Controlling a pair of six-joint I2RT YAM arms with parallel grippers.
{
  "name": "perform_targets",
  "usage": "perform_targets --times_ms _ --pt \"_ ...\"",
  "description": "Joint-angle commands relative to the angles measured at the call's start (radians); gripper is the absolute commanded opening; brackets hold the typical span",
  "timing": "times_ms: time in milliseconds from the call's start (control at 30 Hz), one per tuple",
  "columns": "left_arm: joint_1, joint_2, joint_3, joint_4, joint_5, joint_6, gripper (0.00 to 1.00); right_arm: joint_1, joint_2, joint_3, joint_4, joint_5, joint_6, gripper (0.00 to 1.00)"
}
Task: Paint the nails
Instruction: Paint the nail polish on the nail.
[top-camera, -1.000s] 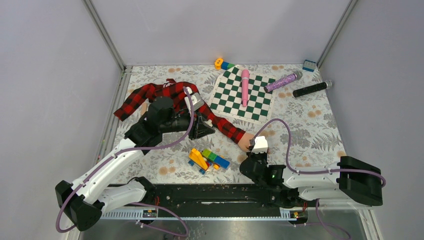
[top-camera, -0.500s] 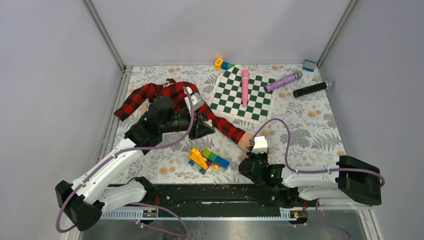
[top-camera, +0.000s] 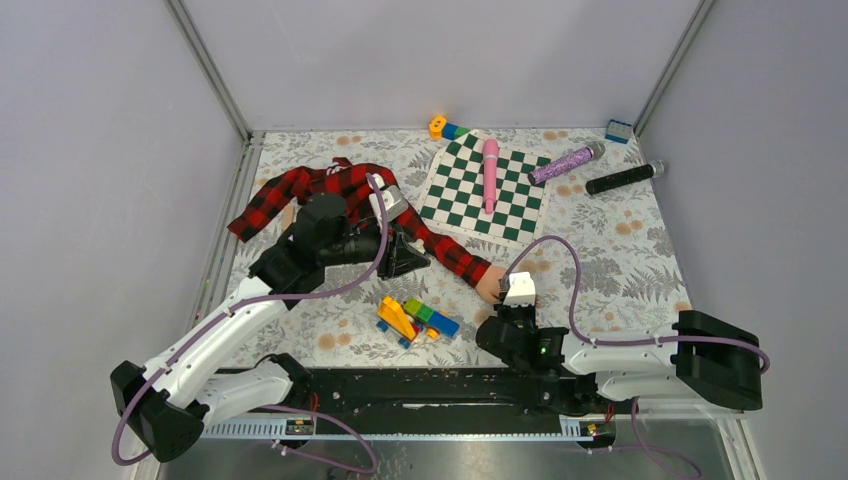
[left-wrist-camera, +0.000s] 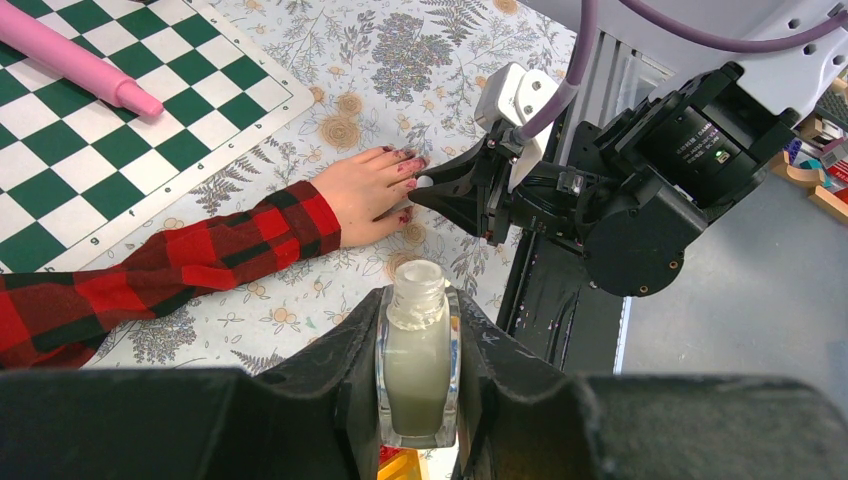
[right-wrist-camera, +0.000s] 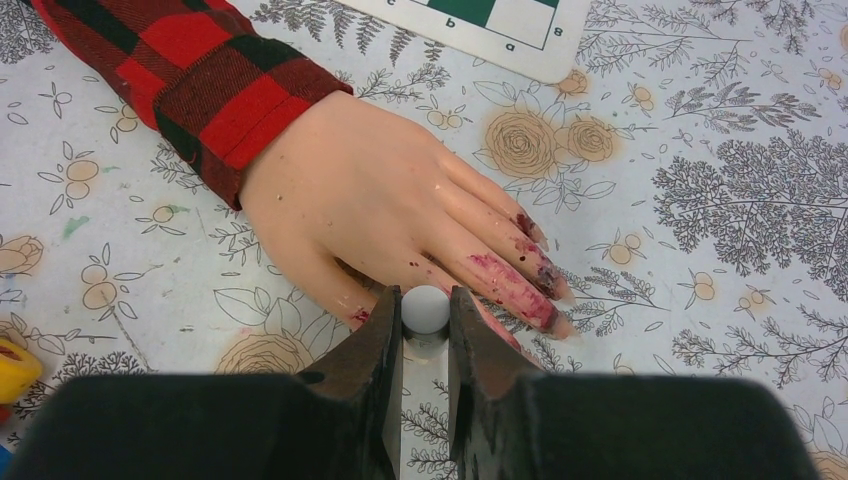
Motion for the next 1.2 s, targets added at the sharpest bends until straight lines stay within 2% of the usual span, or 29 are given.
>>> perform_targets --times_ms 0,1167 --pt "-0.003 -0.028 0.022 0.062 0.023 -0.005 0.00 0.012 0.005 0.034 -0.012 0.077 0.040 0.00" --pt "-0.003 -0.033 0.021 0.064 0.024 -0.007 0.00 0.012 0.035 0.068 -0.102 0.096 0.089 0.00"
